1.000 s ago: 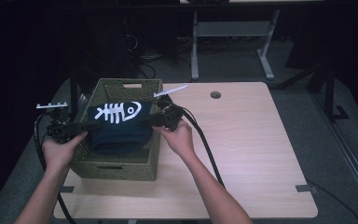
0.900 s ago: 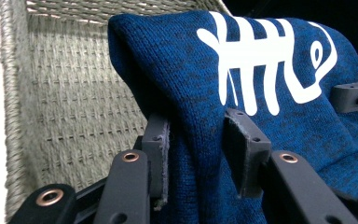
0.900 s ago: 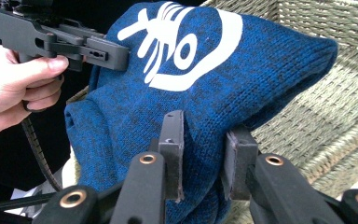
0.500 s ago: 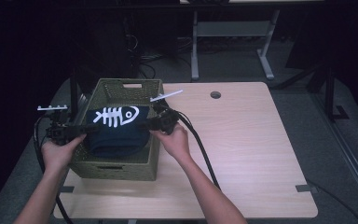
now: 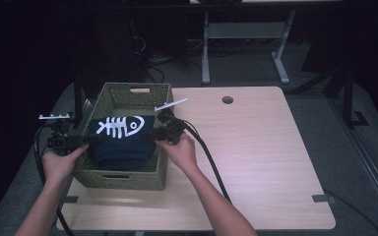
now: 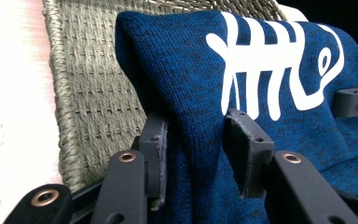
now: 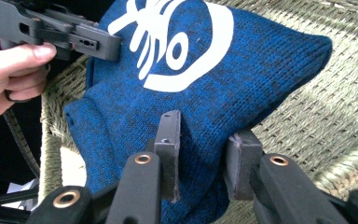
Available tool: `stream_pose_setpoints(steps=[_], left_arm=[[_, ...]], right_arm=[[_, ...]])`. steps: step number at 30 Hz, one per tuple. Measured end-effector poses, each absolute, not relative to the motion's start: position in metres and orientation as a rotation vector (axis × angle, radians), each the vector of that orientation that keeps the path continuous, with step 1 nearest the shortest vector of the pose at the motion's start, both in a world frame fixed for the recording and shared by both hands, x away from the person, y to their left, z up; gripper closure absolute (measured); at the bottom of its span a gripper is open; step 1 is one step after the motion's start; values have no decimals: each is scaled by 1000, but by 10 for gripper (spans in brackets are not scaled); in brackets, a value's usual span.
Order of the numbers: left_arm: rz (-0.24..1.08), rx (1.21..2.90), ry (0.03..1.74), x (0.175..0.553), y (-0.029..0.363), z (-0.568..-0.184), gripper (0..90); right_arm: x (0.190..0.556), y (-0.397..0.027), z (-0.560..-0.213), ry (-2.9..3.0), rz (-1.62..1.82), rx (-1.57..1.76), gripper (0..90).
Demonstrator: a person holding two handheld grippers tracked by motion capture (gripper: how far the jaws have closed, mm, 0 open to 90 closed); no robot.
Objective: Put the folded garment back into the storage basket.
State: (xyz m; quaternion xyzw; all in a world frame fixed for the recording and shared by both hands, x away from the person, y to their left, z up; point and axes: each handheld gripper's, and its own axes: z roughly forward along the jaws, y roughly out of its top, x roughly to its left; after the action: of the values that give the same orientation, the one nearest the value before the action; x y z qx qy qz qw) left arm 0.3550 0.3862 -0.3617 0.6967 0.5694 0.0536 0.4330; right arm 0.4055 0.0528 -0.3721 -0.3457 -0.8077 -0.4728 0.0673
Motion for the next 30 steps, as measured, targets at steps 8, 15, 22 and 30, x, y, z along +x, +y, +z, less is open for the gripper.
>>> stream_pose_setpoints(steps=[8,15,22,30], left_arm=[[141,1745,1429,356,386,-362,602],[148,1736,1436,357,386,-362,583],[181,1720,1451,357,386,-361,536],[196,1708,1447,356,386,-360,535]], right_arm=[[405,53,-376,-2458,-1413,-1052,695],[404,52,-373,-2472,-1427,-1043,640],[400,54,-369,-2574,-1410,-1082,525],[400,42,-355,-2616,-1460,-1113,522]])
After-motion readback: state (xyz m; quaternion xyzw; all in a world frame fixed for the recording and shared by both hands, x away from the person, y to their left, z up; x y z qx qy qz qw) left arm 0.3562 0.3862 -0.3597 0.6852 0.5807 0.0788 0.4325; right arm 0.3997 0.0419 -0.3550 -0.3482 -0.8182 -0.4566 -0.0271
